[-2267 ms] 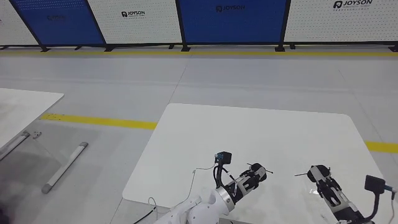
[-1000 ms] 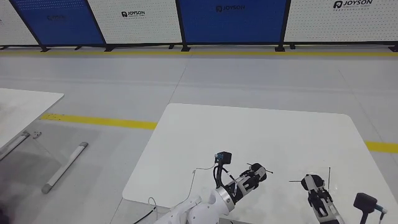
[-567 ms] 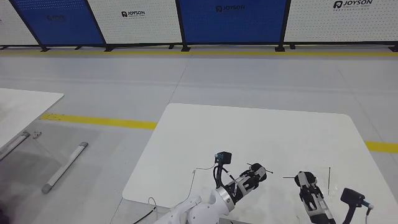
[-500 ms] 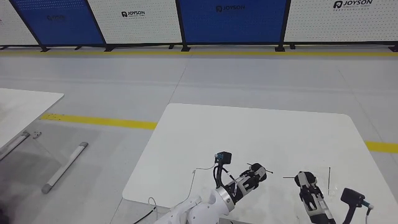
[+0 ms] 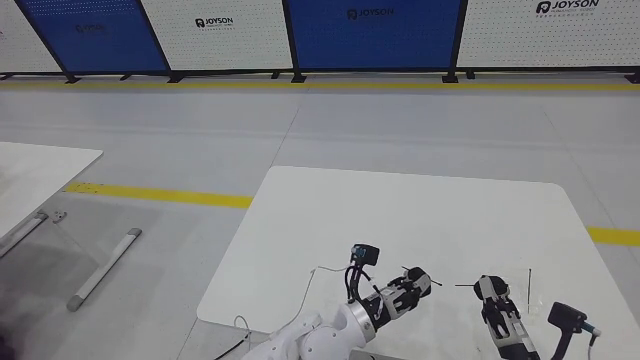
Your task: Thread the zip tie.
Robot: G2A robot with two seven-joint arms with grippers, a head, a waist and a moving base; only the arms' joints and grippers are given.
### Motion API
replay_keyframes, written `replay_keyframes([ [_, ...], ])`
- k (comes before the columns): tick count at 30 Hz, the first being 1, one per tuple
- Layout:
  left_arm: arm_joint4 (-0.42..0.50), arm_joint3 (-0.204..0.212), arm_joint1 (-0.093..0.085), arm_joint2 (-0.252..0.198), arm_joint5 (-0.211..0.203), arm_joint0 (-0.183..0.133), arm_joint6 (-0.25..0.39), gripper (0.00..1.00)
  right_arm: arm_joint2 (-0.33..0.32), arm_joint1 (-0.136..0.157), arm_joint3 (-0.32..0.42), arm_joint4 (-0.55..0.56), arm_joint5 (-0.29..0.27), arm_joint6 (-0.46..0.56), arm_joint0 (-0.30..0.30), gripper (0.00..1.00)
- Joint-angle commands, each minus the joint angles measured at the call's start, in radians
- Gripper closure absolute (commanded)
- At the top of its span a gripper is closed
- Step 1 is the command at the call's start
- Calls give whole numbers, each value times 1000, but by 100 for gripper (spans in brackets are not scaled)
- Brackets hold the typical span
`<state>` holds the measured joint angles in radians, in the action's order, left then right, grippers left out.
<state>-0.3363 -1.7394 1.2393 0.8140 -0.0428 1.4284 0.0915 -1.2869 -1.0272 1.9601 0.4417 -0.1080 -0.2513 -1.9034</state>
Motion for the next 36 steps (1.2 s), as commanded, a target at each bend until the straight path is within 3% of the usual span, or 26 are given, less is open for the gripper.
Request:
replay_keyframes([
  [1,0,-4,-3,10,14,3,24,100,0,0,0,0,0,0,0,100],
  [11,5,-5,-3,12,16,4,21,100,0,0,0,0,0,0,0,100],
  [15,31,-2,6,3,15,3,-38,100,0,0,0,0,0,0,0,100],
  [24,26,6,10,-11,22,-5,-40,100,0,0,0,0,0,0,0,100],
  [29,26,6,10,-11,22,-5,-40,100,5,-4,-6,-17,-22,56,7,100],
  [36,26,6,10,-11,22,-5,-40,100,15,-15,0,-54,-19,16,-18,100],
])
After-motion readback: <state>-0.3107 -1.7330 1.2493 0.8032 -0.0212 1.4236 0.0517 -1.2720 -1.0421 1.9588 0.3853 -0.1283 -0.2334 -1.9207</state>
